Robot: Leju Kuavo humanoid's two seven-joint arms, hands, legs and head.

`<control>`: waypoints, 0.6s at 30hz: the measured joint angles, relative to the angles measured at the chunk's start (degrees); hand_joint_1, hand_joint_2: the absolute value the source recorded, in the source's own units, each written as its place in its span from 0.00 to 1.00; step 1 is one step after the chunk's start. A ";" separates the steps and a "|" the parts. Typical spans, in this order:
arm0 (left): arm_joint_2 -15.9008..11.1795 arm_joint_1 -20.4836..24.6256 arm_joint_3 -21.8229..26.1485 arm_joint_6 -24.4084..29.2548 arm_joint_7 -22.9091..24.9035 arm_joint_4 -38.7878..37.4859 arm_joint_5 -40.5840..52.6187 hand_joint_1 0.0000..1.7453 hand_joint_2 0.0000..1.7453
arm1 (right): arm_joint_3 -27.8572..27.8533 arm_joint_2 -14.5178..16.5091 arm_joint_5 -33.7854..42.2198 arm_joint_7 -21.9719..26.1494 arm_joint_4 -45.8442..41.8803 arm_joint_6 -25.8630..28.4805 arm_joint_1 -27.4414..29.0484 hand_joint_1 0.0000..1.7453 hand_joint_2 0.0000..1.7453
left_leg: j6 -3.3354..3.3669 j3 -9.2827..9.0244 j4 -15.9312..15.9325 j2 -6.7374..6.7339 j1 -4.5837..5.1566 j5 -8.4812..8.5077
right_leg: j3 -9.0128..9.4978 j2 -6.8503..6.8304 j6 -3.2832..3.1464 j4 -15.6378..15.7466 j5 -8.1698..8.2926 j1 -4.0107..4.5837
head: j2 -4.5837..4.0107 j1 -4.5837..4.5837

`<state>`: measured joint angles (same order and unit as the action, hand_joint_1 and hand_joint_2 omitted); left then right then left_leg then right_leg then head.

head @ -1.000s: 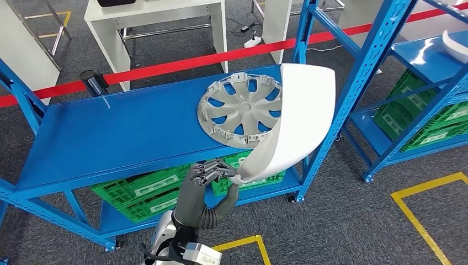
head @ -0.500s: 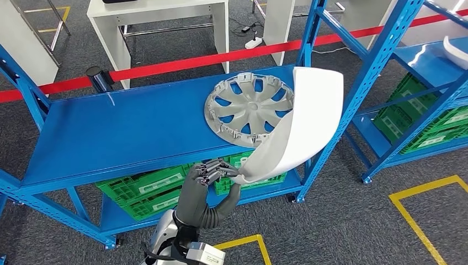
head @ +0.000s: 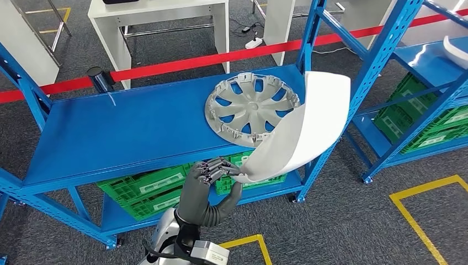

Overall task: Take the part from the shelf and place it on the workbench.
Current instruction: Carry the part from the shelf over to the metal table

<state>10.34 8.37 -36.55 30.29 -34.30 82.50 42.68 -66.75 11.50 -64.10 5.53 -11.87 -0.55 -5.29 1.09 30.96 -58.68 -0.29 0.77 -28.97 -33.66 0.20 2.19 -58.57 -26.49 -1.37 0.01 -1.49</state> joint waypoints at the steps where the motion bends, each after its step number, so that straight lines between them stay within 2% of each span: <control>1: -0.02 -0.03 0.00 0.13 0.09 0.01 0.16 1.00 1.00 | 0.00 0.00 -0.25 0.04 0.00 0.00 0.00 0.00 0.00 | 0.32 -0.02 0.36 -0.07 -0.13 0.44 | -0.12 0.00 0.17 -0.24 -0.31 -0.02 | 0.00 0.00; 2: -0.03 -0.02 0.01 0.20 0.18 0.01 0.31 1.00 1.00 | 0.01 0.00 -0.45 0.08 0.00 0.00 -0.01 0.00 0.00 | 0.66 0.05 0.74 -0.15 -0.31 0.89 | -0.55 0.00 0.25 -1.21 -1.32 0.00 | -0.01 0.05; 3: -0.02 -0.03 0.01 0.25 0.30 0.01 0.44 1.00 1.00 | 0.01 -0.01 -0.58 0.10 0.00 0.00 -0.02 0.00 0.00 | 0.93 0.23 1.08 -0.25 -0.50 1.31 | -1.42 0.01 0.27 -3.28 -3.06 0.02 | -0.01 0.17; 5: -0.03 -0.09 0.01 0.27 0.52 -0.02 0.68 1.00 1.00 | 0.03 -0.01 -0.73 0.07 0.00 0.00 -0.01 0.00 0.00 | 1.18 0.98 1.05 -0.38 -0.46 1.74 | -4.16 0.02 0.37 -10.24 -7.44 0.01 | -0.01 0.39; 6: -0.04 -0.14 0.01 0.27 0.66 -0.05 0.80 1.00 1.00 | 0.03 -0.01 -0.78 0.02 0.00 0.00 0.01 0.00 0.00 | 1.13 1.41 0.90 -0.42 -0.45 1.90 | -5.29 0.01 0.48 -13.49 -8.88 -0.01 | -0.01 0.45; 7: -0.04 -0.18 0.01 0.27 0.79 -0.08 0.93 1.00 1.00 | 0.04 -0.02 -0.81 -0.02 0.00 0.00 0.02 0.00 0.00 | 1.02 1.85 0.71 -0.45 -0.47 2.06 | -5.67 0.00 0.59 -15.23 -9.32 -0.05 | -0.01 0.46; 8: -0.04 -0.20 0.01 0.27 0.93 -0.09 1.01 1.00 1.00 | 0.03 -0.03 -0.85 -0.05 0.00 0.00 0.02 0.00 0.00 | 0.87 2.29 0.43 -0.47 -0.53 2.19 | -4.95 -0.02 0.68 -14.76 -8.64 -0.11 | -0.01 0.46; 9: -0.04 -0.20 0.01 0.27 1.04 -0.09 1.07 1.00 1.00 | 0.03 -0.05 -0.87 -0.07 0.00 0.00 -0.01 0.00 0.00 | 0.70 2.71 0.09 -0.47 -0.63 2.29 | -3.14 -0.06 0.76 -12.14 -7.18 -0.20 | -0.01 0.47; 10: -0.04 -0.20 0.01 0.27 1.11 -0.07 1.15 1.00 1.00 | 0.04 -0.06 -0.87 -0.07 0.00 0.00 -0.07 0.00 0.00 | 0.47 3.13 -0.34 -0.46 -0.73 2.36 | -0.72 -0.13 0.82 -8.13 -5.91 -0.32 | -0.01 0.49; 11: -0.04 -0.20 0.01 0.27 1.16 -0.03 1.23 1.00 1.00 | 0.04 -0.07 -0.88 -0.07 0.00 0.00 -0.16 0.00 0.00 | 0.16 3.55 -0.73 -0.43 -0.75 2.45 | 1.31 -0.10 0.72 -4.82 -4.81 -0.24 | -0.01 0.52; 12: -0.03 -0.20 0.00 0.27 1.21 -0.01 1.32 1.00 1.00 | 0.05 -0.07 -0.88 -0.09 0.00 0.00 -0.23 0.00 0.00 | -0.21 3.86 -1.05 -0.38 -0.73 2.57 | 2.52 -0.06 0.50 -2.55 -4.18 -0.15 | -0.01 0.52; 13: -0.03 -0.19 -0.01 0.27 1.23 0.03 1.38 1.00 1.00 | 0.05 -0.07 -0.88 -0.12 0.00 0.00 -0.30 0.00 0.00 | -0.63 4.12 -1.26 -0.34 -0.68 2.76 | 2.92 0.01 0.13 -1.50 -4.13 -0.02 | 0.00 0.53; 16: -0.04 -0.21 -0.02 0.28 1.27 0.07 1.43 1.00 1.00 | 0.07 -0.06 -0.96 -0.20 0.00 0.01 -0.40 0.00 0.00 | -2.00 4.60 -1.31 -0.25 -0.71 3.35 | 2.01 0.10 -1.38 -1.34 -3.47 0.09 | 0.00 0.46; 17: -0.07 -0.23 -0.02 0.29 1.28 0.08 1.44 1.00 1.00 | 0.07 -0.05 -1.01 -0.20 0.00 0.02 -0.42 0.00 0.00 | -2.43 5.00 -1.94 -0.21 -0.80 2.53 | 1.59 0.07 -1.87 -1.25 -2.98 0.01 | -0.01 0.38; 18: -0.11 -0.24 -0.02 0.29 1.29 0.09 1.45 1.00 1.00 | 0.07 -0.04 -1.06 -0.20 0.00 0.03 -0.42 0.00 0.00 | -2.80 5.70 -3.61 -0.15 -0.90 0.78 | 1.06 0.03 -2.28 -1.15 -2.45 -0.10 | -0.01 0.25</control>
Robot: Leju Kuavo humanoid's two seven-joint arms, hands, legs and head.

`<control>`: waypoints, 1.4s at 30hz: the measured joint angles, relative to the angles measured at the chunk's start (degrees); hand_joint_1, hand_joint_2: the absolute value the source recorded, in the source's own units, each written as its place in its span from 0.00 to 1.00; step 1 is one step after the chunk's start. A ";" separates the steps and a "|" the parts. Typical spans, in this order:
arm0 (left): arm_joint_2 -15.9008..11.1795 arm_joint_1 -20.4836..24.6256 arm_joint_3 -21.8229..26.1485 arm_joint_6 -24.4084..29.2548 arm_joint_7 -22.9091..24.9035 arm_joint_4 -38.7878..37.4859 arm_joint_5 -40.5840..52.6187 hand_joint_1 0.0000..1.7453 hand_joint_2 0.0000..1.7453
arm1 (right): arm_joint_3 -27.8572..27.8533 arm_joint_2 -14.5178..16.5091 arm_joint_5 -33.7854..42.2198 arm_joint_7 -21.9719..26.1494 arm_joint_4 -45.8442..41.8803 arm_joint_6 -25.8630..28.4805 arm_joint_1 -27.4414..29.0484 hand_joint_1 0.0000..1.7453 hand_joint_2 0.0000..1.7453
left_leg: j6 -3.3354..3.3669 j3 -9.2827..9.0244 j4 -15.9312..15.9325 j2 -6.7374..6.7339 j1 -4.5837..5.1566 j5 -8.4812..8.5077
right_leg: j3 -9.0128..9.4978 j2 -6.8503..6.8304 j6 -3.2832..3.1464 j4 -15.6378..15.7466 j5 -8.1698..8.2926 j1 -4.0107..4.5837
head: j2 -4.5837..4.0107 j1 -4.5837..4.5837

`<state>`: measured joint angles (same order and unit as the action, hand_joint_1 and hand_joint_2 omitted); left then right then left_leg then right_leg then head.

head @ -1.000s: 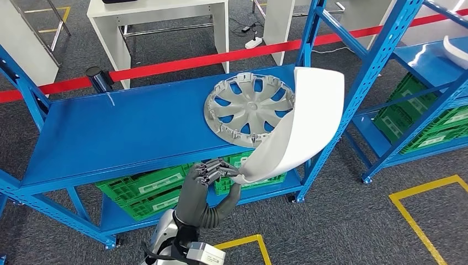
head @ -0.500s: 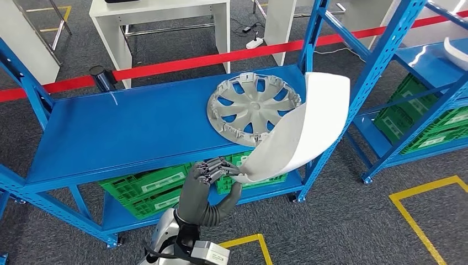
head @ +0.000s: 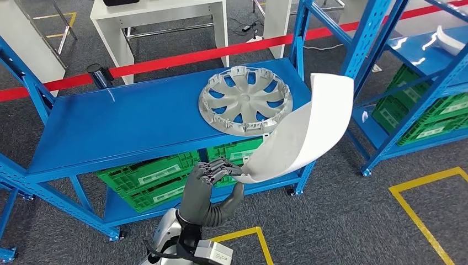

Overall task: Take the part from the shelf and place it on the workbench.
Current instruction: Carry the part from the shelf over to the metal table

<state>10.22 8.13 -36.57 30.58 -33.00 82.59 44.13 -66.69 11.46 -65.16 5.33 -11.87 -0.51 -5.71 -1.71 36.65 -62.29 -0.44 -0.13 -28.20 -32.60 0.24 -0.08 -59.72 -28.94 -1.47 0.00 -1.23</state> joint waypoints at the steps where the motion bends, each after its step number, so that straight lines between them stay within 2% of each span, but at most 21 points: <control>1: -0.05 -0.01 0.00 0.00 0.01 0.01 0.00 1.00 1.00 | 0.00 0.00 -0.04 0.00 0.00 0.01 -0.02 0.00 0.00 | -0.32 0.96 -2.78 0.05 -0.11 -2.53 | -0.60 -0.02 -0.27 0.01 0.52 -0.01 | 0.00 -0.14; 3: -0.19 -0.06 0.00 0.01 0.04 0.01 0.00 1.00 1.00 | 0.00 -0.01 -0.04 0.01 0.00 0.01 -0.01 0.00 0.00 | -0.76 2.80 -9.67 0.09 -0.19 -7.18 | -1.95 -0.06 -0.46 -0.02 1.53 0.07 | 0.00 -0.36; 5: -0.37 -0.14 0.00 0.02 0.08 0.01 0.00 1.00 1.00 | 0.00 -0.01 -0.02 0.02 0.00 0.01 0.00 0.00 0.00 | -0.82 2.23 -12.36 0.11 -0.21 -7.63 | -3.33 -0.09 -0.38 -0.06 2.61 0.13 | 0.00 -0.41; 6: -0.44 -0.17 0.00 0.02 0.10 0.01 0.00 1.00 1.00 | 0.00 -0.01 -0.01 0.02 0.00 0.01 0.00 0.00 0.00 | -0.69 0.47 -10.74 0.13 -0.21 -6.36 | -4.00 -0.09 -0.27 -0.06 3.16 0.14 | 0.00 -0.44; 9: -0.49 -0.20 -0.01 0.09 0.12 0.22 0.04 1.00 1.00 | 0.00 0.01 0.02 0.05 0.00 0.01 -0.01 0.00 0.00 | 0.14 -7.81 0.61 0.25 -0.01 -3.90 | -5.37 -0.01 0.37 -0.04 4.73 0.19 | 0.01 -0.48; 11: -0.53 -0.32 -0.02 0.24 0.17 0.41 0.08 1.00 1.00 | 0.00 0.02 0.11 0.18 0.00 0.01 0.00 0.00 0.00 | 0.82 -9.74 4.28 0.35 0.36 -4.24 | -5.48 -0.02 1.13 0.20 5.70 0.16 | 0.01 -0.61; 14: -0.55 -0.77 -0.02 0.42 0.21 0.44 0.10 1.00 1.00 | 0.00 0.02 0.14 0.45 0.00 -0.02 0.06 0.00 0.00 | 2.27 -8.56 4.71 0.23 0.38 -2.62 | -5.79 -0.04 2.27 0.26 5.82 0.01 | 0.00 -0.78; 16: -0.54 -1.06 -0.02 0.54 0.21 0.43 0.10 1.00 1.00 | 0.00 0.02 0.02 0.76 0.00 -0.05 0.12 0.00 0.00 | 3.10 -7.26 4.98 0.02 0.20 -1.19 | -7.05 -0.02 2.57 -3.32 1.26 -0.03 | 0.01 -0.56; 18: -0.56 -1.33 -0.02 0.68 0.22 0.42 0.09 1.00 1.00 | 0.01 0.02 -0.12 1.23 0.00 -0.05 0.11 0.00 0.00 | 3.44 -5.56 4.89 -0.11 0.28 0.16 | -8.70 -0.02 2.78 -10.39 -4.41 0.05 | 0.01 -0.32; 20: -0.61 -1.62 -0.02 0.79 0.22 0.39 0.09 1.00 1.00 | 0.02 0.02 -0.17 1.58 0.00 -0.05 0.10 0.00 0.00 | 3.44 -3.67 4.60 -0.26 0.37 1.49 | -8.64 -0.02 2.91 -15.18 -5.33 0.09 | 0.00 -0.23; 22: -0.67 -1.81 -0.02 0.83 0.22 0.38 0.09 1.00 1.00 | 0.02 0.02 -0.18 1.82 0.00 -0.05 0.10 0.00 0.00 | 3.20 -1.77 4.05 -0.32 0.36 2.55 | -5.47 -0.04 2.86 -13.47 -2.33 0.09 | 0.01 -0.18; 23: -0.68 -1.86 -0.02 0.85 0.22 0.39 0.09 1.00 1.00 | 0.03 0.02 -0.18 1.96 0.00 -0.05 0.04 0.00 0.00 | 3.00 -0.89 3.62 -0.33 0.35 2.98 | -2.59 -0.05 2.72 -10.14 -1.53 0.11 | 0.01 -0.15; 26: -0.68 -1.84 0.03 0.93 0.22 0.43 0.09 1.00 1.00 | 0.20 0.02 -0.18 2.31 0.00 -0.07 -0.28 0.00 0.00 | 2.02 0.85 2.50 -0.41 0.50 4.16 | 4.04 -0.03 1.73 -0.38 -3.32 0.54 | 0.00 -0.08; 28: -0.72 -1.85 0.04 0.96 0.21 0.40 0.10 1.00 1.00 | 0.36 0.02 -0.18 2.33 0.00 -0.07 -0.23 0.00 0.00 | 1.33 1.12 2.59 -0.46 0.49 5.11 | 4.03 -0.04 0.95 0.76 -3.46 0.75 | 0.00 -0.08; 30: -0.81 -1.91 0.04 0.96 0.21 0.38 0.13 1.00 1.00 | 0.40 0.03 -0.17 2.31 0.00 0.05 -0.04 0.00 0.00 | 0.63 1.67 1.70 -0.21 0.27 3.84 | 3.17 -0.25 0.11 0.91 -2.35 0.60 | 0.00 -0.12; 33: -1.04 -1.99 0.04 0.96 0.20 0.35 0.13 1.00 1.00 | 0.40 0.05 -0.16 2.33 0.00 0.17 -0.04 0.00 0.00 | -0.31 3.67 -6.33 0.11 -0.11 -4.07 | 0.98 -0.45 -0.65 0.95 -0.36 0.43 | 0.00 -0.41; 35: -1.20 -2.05 0.04 0.96 0.20 0.28 0.13 1.00 1.00 | 0.40 0.06 -0.15 2.33 0.00 0.16 -0.03 0.00 0.00 | -0.60 3.89 -11.58 0.11 -0.27 -6.00 | -0.75 -0.50 -0.53 0.85 0.98 0.43 | 0.00 -0.49; 36: -1.27 -2.07 0.04 0.96 0.20 0.26 0.13 1.00 1.00 | 0.40 0.06 -0.14 2.33 0.00 0.16 -0.01 0.00 0.00 | -0.64 2.91 -12.00 0.11 -0.34 -5.00 | -1.66 -0.54 -0.39 0.77 1.63 0.42 | 0.00 -0.52; 38: -1.32 -2.07 0.04 0.96 0.16 0.27 0.13 1.00 1.00 | 0.40 0.06 -0.10 2.32 0.00 0.16 -0.03 0.00 0.00 | -0.48 -1.86 -7.45 0.14 -0.47 -2.40 | -3.25 -0.58 0.01 0.57 2.88 0.39 | 0.00 -0.57; 40: -1.26 -2.01 0.04 0.97 0.05 0.34 0.15 1.00 1.00 | 0.40 0.06 -0.05 2.32 0.01 0.16 -0.06 0.00 0.00 | 0.05 -7.52 0.28 0.26 -0.30 -2.78 | -4.16 -0.54 0.64 0.44 3.99 0.48 | 0.00 -0.64; 42: -1.20 -2.00 0.04 0.99 -0.08 0.38 0.16 1.00 1.00 | 0.39 0.06 -0.01 2.31 0.01 0.16 -0.05 0.00 0.00 | 0.90 -9.44 4.12 0.37 0.04 -3.87 | -4.39 -0.55 1.44 0.65 5.08 0.51 | 0.00 -0.71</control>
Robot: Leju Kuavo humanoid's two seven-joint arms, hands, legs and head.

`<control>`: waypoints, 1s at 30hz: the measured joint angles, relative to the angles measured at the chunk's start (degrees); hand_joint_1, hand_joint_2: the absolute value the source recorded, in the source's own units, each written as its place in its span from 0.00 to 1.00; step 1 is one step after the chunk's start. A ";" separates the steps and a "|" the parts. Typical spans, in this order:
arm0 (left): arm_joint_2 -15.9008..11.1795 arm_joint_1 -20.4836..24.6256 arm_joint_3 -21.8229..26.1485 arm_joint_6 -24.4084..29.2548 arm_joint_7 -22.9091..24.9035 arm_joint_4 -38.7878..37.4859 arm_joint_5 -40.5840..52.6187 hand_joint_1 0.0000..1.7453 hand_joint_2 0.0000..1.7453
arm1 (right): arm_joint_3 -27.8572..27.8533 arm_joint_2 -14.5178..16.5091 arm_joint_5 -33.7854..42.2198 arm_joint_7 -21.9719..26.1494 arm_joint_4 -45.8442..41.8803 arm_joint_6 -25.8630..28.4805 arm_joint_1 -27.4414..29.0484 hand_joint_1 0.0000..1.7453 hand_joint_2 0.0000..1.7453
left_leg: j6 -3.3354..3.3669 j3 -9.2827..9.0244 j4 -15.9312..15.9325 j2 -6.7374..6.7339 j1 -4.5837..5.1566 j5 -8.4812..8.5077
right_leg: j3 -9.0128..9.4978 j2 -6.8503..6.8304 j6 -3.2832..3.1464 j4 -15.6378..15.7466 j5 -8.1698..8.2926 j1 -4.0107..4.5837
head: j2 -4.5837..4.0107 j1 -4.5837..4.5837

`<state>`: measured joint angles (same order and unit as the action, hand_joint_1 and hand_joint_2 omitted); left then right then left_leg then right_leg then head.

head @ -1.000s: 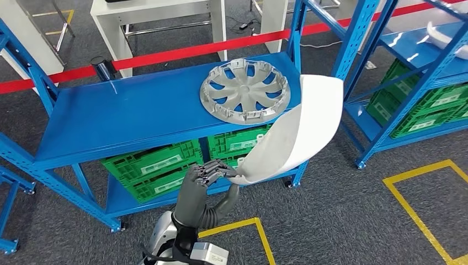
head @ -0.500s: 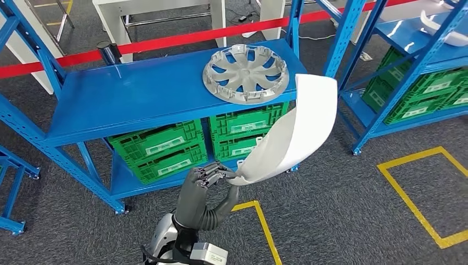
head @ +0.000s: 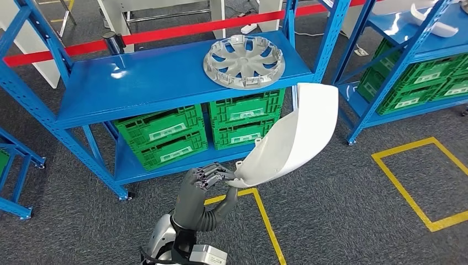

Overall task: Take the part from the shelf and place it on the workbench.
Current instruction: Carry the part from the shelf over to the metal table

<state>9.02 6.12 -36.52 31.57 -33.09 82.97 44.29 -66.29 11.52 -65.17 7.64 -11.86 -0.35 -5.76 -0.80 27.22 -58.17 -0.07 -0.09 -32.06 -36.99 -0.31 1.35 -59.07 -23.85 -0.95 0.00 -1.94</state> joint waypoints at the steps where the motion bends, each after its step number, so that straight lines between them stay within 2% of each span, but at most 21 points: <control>1: 0.01 -0.03 0.00 0.01 -0.03 -0.02 0.00 1.00 1.00 | 0.00 0.00 0.01 -0.01 0.00 0.00 0.05 0.00 0.00 | 0.57 0.31 0.19 -0.01 0.10 0.28 | -0.04 -0.01 0.44 0.22 0.51 -0.10 | 0.00 -0.01; 3: 0.04 -0.05 0.00 0.02 -0.08 -0.07 -0.01 1.00 1.00 | 0.00 0.00 0.02 -0.02 0.01 -0.02 0.13 0.00 0.00 | 1.74 1.33 0.42 -0.26 0.10 1.44 | -0.63 0.06 1.08 -0.49 -0.50 -0.31 | 0.00 0.05; 4: 0.06 -0.05 0.00 0.02 -0.10 -0.09 -0.01 1.00 1.00 | 0.00 0.00 0.02 -0.02 0.01 -0.04 0.16 0.00 0.00 | 2.23 2.01 0.54 -0.38 0.04 2.14 | -1.31 0.11 1.24 -2.14 -2.56 -0.35 | 0.00 0.14; 6: 0.09 -0.08 0.00 0.02 -0.13 -0.11 -0.03 1.00 1.00 | 0.00 -0.01 0.03 -0.01 0.01 -0.13 0.16 0.00 0.00 | 2.80 3.73 0.53 -0.52 0.14 3.56 | -3.17 0.16 1.37 -8.67 -8.50 -0.27 | 0.00 0.39; 7: 0.08 -0.11 0.00 0.02 -0.14 -0.14 -0.04 1.00 1.00 | 0.00 -0.01 0.03 -0.01 0.00 -0.17 0.17 0.00 0.00 | 2.90 4.65 0.46 -0.55 0.27 4.28 | -3.86 0.17 1.40 -12.25 -10.51 -0.21 | 0.00 0.48; 8: 0.07 -0.13 0.00 0.02 -0.14 -0.16 -0.05 1.00 1.00 | 0.00 -0.02 0.03 -0.01 -0.01 -0.20 0.16 0.00 0.00 | 2.95 5.63 0.34 -0.58 0.40 5.01 | -3.96 0.18 1.38 -14.89 -11.11 -0.15 | 0.00 0.53; 10: 0.04 -0.16 0.00 0.02 -0.18 -0.21 -0.04 1.00 1.00 | 0.00 -0.02 0.03 -0.01 0.00 -0.20 0.15 0.00 0.00 | 2.88 7.58 -0.05 -0.62 0.59 6.31 | -1.54 0.18 1.06 -14.83 -8.66 0.03 | 0.00 0.57; 11: 0.04 -0.17 0.00 0.02 -0.21 -0.22 -0.04 1.00 1.00 | 0.00 -0.02 0.03 -0.01 0.00 -0.20 0.12 0.00 0.00 | 2.78 8.46 -0.31 -0.61 0.63 6.83 | 1.08 0.18 0.76 -12.10 -7.18 0.17 | 0.00 0.59; 12: 0.04 -0.18 0.00 0.02 -0.25 -0.19 -0.03 1.00 1.00 | 0.00 -0.03 0.03 -0.01 0.00 -0.20 0.04 0.00 0.00 | 2.62 9.22 -0.60 -0.60 0.71 7.25 | 4.31 0.15 0.36 -8.05 -6.91 0.38 | 0.00 0.63; 14: 0.08 -0.19 0.01 0.05 -0.33 -0.13 0.01 1.00 1.00 | 0.00 -0.05 0.03 0.00 -0.01 -0.21 -0.15 0.00 0.00 | 2.08 10.05 -1.09 -0.64 0.82 7.92 | 9.19 0.11 -0.37 -0.91 -8.40 0.82 | 0.01 0.64; 15: 0.09 -0.19 0.02 0.08 -0.37 -0.11 0.03 1.00 1.00 | 0.00 -0.07 0.03 0.00 -0.01 -0.22 -0.20 0.00 0.00 | 1.72 10.17 -1.14 -0.68 0.79 8.28 | 10.17 0.09 -0.70 0.96 -9.25 1.01 | 0.01 0.65; 17: 0.09 -0.21 0.02 0.12 -0.49 -0.11 0.09 1.00 1.00 | 0.00 -0.05 0.20 -0.02 -0.01 -0.20 -0.09 0.00 0.00 | 0.96 10.24 -1.04 -0.71 0.60 8.93 | 9.92 0.06 -1.37 1.74 -8.79 1.01 | 0.00 0.69; 18: 0.08 -0.21 0.02 0.13 -0.53 -0.11 0.11 1.00 1.00 | 0.00 -0.05 0.34 -0.02 -0.01 -0.14 -0.04 0.00 0.00 | 0.59 10.49 -1.45 -0.59 0.52 8.43 | 9.65 0.01 -1.76 1.87 -8.24 0.88 | 0.00 0.66; 20: 0.04 -0.25 0.01 0.14 -0.59 -0.12 0.13 1.00 1.00 | 0.00 -0.04 0.78 -0.04 -0.01 -0.02 0.00 0.00 0.00 | -0.16 11.90 -5.25 -0.31 0.29 4.67 | 8.80 0.01 -2.29 2.05 -7.11 0.59 | 0.00 0.49; 22: 0.01 -0.30 0.00 0.14 -0.60 -0.19 0.14 1.00 1.00 | -0.02 -0.04 1.53 -0.14 -0.01 0.00 0.08 0.00 0.00 | -0.80 13.96 -12.23 -0.21 -0.04 -0.08 | 7.64 0.26 -2.38 1.95 -6.24 0.51 | 0.00 0.33; 23: -0.02 -0.32 0.00 0.13 -0.60 -0.26 0.15 1.00 1.00 | -0.04 -0.04 1.92 -0.20 -0.01 0.00 0.13 0.00 0.00 | -1.04 14.40 -14.83 -0.22 -0.22 -1.08 | 7.05 0.46 -2.28 1.84 -5.85 0.47 | 0.00 0.32; 24: -0.04 -0.34 0.00 0.13 -0.60 -0.34 0.15 1.00 1.00 | -0.08 -0.04 2.32 -0.24 -0.01 0.00 0.18 0.00 0.00 | -1.21 13.96 -15.71 -0.20 -0.38 -1.04 | 6.45 0.73 -2.12 1.71 -5.49 0.40 | 0.00 0.31; 25: -0.05 -0.34 0.00 0.13 -0.60 -0.41 0.15 1.00 1.00 | -0.12 -0.04 2.58 -0.25 -0.01 0.00 0.21 0.00 0.00 | -1.32 12.30 -14.23 -0.10 -0.54 -0.04 | 5.96 1.11 -1.91 1.56 -5.19 0.30 | 0.00 0.31; 26: -0.06 -0.34 0.00 0.13 -0.60 -0.45 0.15 1.00 1.00 | -0.16 -0.04 2.74 -0.25 -0.01 0.00 0.21 0.00 0.00 | -1.38 9.64 -10.70 0.26 -0.70 1.39 | 5.61 1.56 -1.67 1.41 -4.96 0.19 | 0.00 0.30; 28: -0.06 -0.32 0.00 0.13 -0.63 -0.46 0.17 1.00 1.00 | -0.27 -0.04 2.89 -0.27 -0.01 0.00 0.14 0.00 0.00 | -1.21 4.35 -3.02 2.38 -0.92 2.71 | 5.12 2.49 -1.05 1.20 -4.54 -0.01 | 0.00 0.31; 30: -0.08 -0.33 0.01 0.14 -0.67 -0.48 0.20 1.00 1.00 | -0.38 -0.04 2.83 -0.41 -0.01 0.00 0.01 0.00 0.00 | -0.70 2.56 0.01 3.76 -0.81 2.46 | 4.75 3.36 -0.28 1.11 -4.06 -0.10 | 0.00 0.31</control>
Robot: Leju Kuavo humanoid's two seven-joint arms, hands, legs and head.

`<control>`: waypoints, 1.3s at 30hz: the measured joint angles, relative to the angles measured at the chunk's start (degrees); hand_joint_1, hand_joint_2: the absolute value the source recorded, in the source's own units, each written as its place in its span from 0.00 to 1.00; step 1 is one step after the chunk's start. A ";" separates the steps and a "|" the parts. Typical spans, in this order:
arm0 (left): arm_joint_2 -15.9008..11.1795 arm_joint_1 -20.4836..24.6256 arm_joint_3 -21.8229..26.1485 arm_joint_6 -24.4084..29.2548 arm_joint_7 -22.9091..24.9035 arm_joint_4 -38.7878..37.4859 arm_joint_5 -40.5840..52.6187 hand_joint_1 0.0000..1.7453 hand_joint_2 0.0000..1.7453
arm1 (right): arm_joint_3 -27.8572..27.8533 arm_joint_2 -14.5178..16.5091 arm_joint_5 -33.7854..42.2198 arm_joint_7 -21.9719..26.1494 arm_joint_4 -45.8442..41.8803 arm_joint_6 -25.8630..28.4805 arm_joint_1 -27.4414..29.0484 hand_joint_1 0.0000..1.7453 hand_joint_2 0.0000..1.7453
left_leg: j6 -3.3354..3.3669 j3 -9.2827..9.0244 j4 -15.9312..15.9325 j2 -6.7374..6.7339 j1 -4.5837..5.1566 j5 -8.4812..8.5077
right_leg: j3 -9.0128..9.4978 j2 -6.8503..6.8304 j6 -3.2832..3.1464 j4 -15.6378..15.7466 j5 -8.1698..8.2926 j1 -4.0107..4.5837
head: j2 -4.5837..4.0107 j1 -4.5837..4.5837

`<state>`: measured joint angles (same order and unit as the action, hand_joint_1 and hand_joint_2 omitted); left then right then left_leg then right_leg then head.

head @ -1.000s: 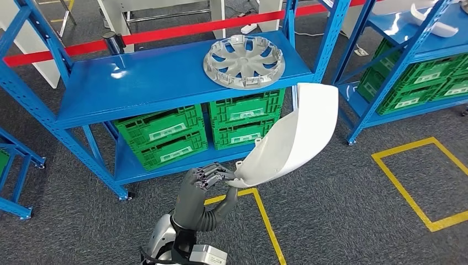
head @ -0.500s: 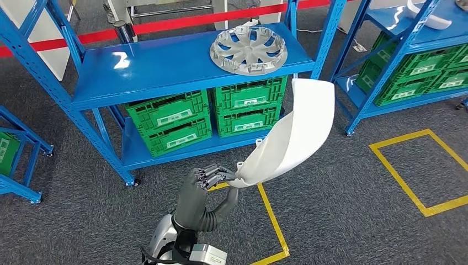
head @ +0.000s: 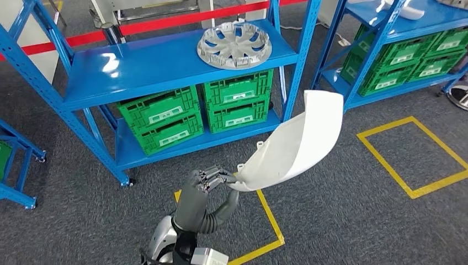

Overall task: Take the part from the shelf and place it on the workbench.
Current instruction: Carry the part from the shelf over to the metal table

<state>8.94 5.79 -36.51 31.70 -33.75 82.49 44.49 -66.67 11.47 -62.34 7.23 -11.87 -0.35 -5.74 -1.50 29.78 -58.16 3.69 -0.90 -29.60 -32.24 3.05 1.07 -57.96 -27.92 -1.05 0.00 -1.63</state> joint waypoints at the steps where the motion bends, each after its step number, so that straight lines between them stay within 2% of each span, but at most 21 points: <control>1: 0.02 -0.01 0.01 0.01 -0.01 0.01 0.04 1.00 1.00 | -0.03 0.00 -0.10 -0.19 0.00 -0.05 -0.03 0.00 0.00 | 0.40 0.13 0.01 -0.35 0.15 0.21 | -0.17 0.49 0.43 0.04 0.26 -0.03 | 0.00 0.00; 2: 0.07 0.02 0.01 0.01 -0.01 0.01 0.08 1.00 1.00 | -0.04 0.00 -0.24 -0.39 0.00 -0.09 -0.03 0.00 0.00 | 0.84 0.23 0.23 -0.89 0.10 0.29 | -0.34 0.84 0.79 -0.01 0.41 -0.12 | 0.00 0.00; 4: 0.28 0.10 0.00 0.01 -0.02 0.03 0.18 1.00 1.00 | -0.04 0.00 -0.47 -0.68 0.00 -0.18 -0.01 0.00 0.00 | 1.79 0.40 0.59 -2.14 -0.02 0.67 | -1.47 -0.01 1.29 -1.73 -0.63 -0.13 | 0.00 0.21; 7: 0.38 0.11 -0.01 0.01 0.08 0.01 0.27 1.00 1.00 | -0.03 0.00 -0.58 -0.71 0.00 -0.19 -0.04 0.00 0.00 | 2.55 0.91 0.67 -4.28 0.14 0.95 | -6.40 -2.07 1.68 -11.70 -5.79 -0.02 | 0.00 0.69; 9: 0.38 0.07 -0.01 -0.01 0.18 -0.02 0.31 1.00 1.00 | -0.03 0.00 -0.59 -0.79 0.00 -0.19 0.07 0.00 0.00 | 2.62 1.28 0.43 -5.70 0.26 0.99 | -8.26 -2.32 1.85 -15.92 -6.75 -0.03 | 0.00 0.75; 10: 0.38 0.08 -0.01 -0.02 0.21 -0.02 0.34 1.00 1.00 | -0.04 0.00 -0.59 -0.83 0.00 -0.18 0.13 0.00 0.00 | 2.59 1.41 0.24 -6.35 0.28 0.97 | -7.57 -2.54 1.87 -14.89 -5.69 -0.04 | 0.00 0.76; 12: 0.42 0.09 -0.01 -0.03 0.26 0.01 0.42 1.00 1.00 | -0.04 -0.01 -0.58 -0.85 0.00 -0.17 0.13 0.00 0.00 | 2.31 1.53 -0.24 -7.53 0.32 0.77 | -3.59 -4.28 1.72 -7.73 -2.46 0.00 | 0.00 0.83; 14: 0.46 0.13 -0.01 -0.04 0.31 0.03 0.45 1.00 1.00 | -0.04 -0.01 -0.57 -0.84 0.00 -0.18 -0.02 0.00 0.00 | 1.73 1.61 -0.75 -8.43 0.61 0.46 | -0.68 -6.02 1.05 -2.02 -0.80 0.23 | 0.00 0.83; 15: 0.48 0.15 -0.02 -0.05 0.33 0.04 0.46 1.00 1.00 | -0.04 0.00 -0.57 -0.84 0.00 -0.19 -0.06 0.00 0.00 | 1.40 1.61 -0.84 -8.80 0.75 0.41 | -0.42 -6.31 0.65 -1.13 -0.78 0.39 | 0.00 0.80; 17: 0.59 0.20 -0.03 -0.12 0.40 0.08 0.51 1.00 1.00 | -0.05 0.00 -0.54 -0.83 0.00 -0.19 0.03 0.00 0.00 | 0.76 1.53 -0.70 -9.43 0.80 0.49 | -0.75 -5.32 -0.13 -1.13 -0.50 0.49 | 0.00 0.76; 20: 0.75 0.28 -0.05 -0.24 0.49 0.26 0.55 1.00 1.00 | -0.08 0.00 -0.44 -0.71 0.00 -0.07 0.04 0.00 0.00 | -0.21 2.85 -3.83 -6.90 0.48 -1.93 | -1.01 -3.89 -1.21 -0.79 0.13 0.09 | 0.00 0.60; 22: 0.63 0.24 -0.05 -0.27 0.52 0.28 0.56 1.00 1.00 | -0.09 0.01 -0.34 -0.59 0.00 0.00 -0.07 0.00 0.00 | -0.50 5.87 -10.69 -4.80 0.36 -5.63 | -1.35 -2.78 -1.54 -0.80 0.35 0.05 | 0.00 0.43; 24: 0.50 0.18 -0.04 -0.27 0.57 0.16 0.56 1.00 1.00 | -0.11 0.02 -0.26 -0.56 0.00 0.00 -0.02 0.00 0.00 | -0.52 8.19 -15.83 -4.23 0.35 -7.18 | -1.61 -1.40 -1.58 -0.88 0.49 0.09 | 0.00 0.37; 25: 0.46 0.18 -0.04 -0.27 0.57 0.12 0.56 1.00 1.00 | -0.12 0.02 -0.24 -0.58 0.00 0.00 0.04 0.00 0.00 | -0.42 7.99 -15.54 -4.08 0.35 -6.32 | -1.67 -0.64 -1.53 -0.94 0.55 0.11 | 0.00 0.35; 26: 0.45 0.18 -0.04 -0.28 0.57 0.09 0.56 1.00 1.00 | -0.13 0.02 -0.24 -0.60 0.00 0.00 0.09 0.00 0.00 | -0.23 6.74 -13.01 -3.75 0.35 -4.49 | -1.67 0.14 -1.45 -1.00 0.61 0.11 | 0.00 0.33; 28: 0.45 0.20 -0.05 -0.32 0.56 0.08 0.57 1.00 1.00 | -0.13 0.08 -0.23 -0.65 0.00 0.01 0.05 0.00 0.00 | 0.38 3.13 -5.36 -1.61 0.32 -1.02 | -1.76 1.61 -1.11 -1.12 0.76 0.13 | 0.00 0.30; 30: 0.46 0.23 -0.05 -0.38 0.54 0.08 0.58 1.00 1.00 | -0.13 0.15 -0.16 -0.75 0.00 0.01 -0.05 0.00 0.00 | 0.82 1.32 -1.08 0.30 0.40 -0.04 | -2.16 2.84 -0.43 -1.13 1.04 0.04 | 0.00 0.26; 33: 0.66 0.27 -0.06 -0.53 0.54 0.08 0.63 1.00 1.00 | -0.15 0.17 -0.09 -0.84 0.00 -0.09 0.20 0.00 0.00 | 1.68 1.13 -0.32 -0.78 0.54 0.25 | -2.72 3.93 0.87 -0.84 1.57 -0.23 | 0.01 0.26; 35: 0.95 0.31 -0.08 -0.62 0.50 0.09 0.64 1.00 1.00 | -0.16 0.16 -0.08 -0.84 0.00 -0.18 0.30 0.00 0.00 | 2.44 0.94 0.31 -2.25 0.33 0.74 | -4.02 1.69 1.32 -3.16 0.13 -0.04 | 0.01 0.58; 37: 1.07 0.27 -0.10 -0.75 0.48 0.02 0.64 1.00 1.00 | -0.17 0.15 -0.03 -0.77 0.00 -0.17 0.21 0.00 0.00 | 2.82 1.03 0.46 -3.90 0.38 0.85 | -7.24 -1.33 1.55 -9.67 -3.39 0.17 | 0.00 0.95; 39: 1.05 0.25 -0.10 -0.89 0.49 -0.10 0.63 1.00 1.00 | -0.18 0.14 0.04 -0.67 0.00 -0.17 0.21 0.00 0.00 | 2.94 1.19 0.32 -5.61 0.50 0.75 | -10.04 -2.28 1.76 -15.60 -5.56 0.13 | 0.00 1.02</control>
<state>9.99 6.04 -36.61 30.81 -33.26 82.39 45.12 -66.85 11.61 -62.29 6.56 -11.87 -0.52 -5.54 1.43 30.97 -57.84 -1.92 -0.40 -28.85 -42.28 0.78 2.83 -73.56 -33.48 -0.91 0.00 -0.61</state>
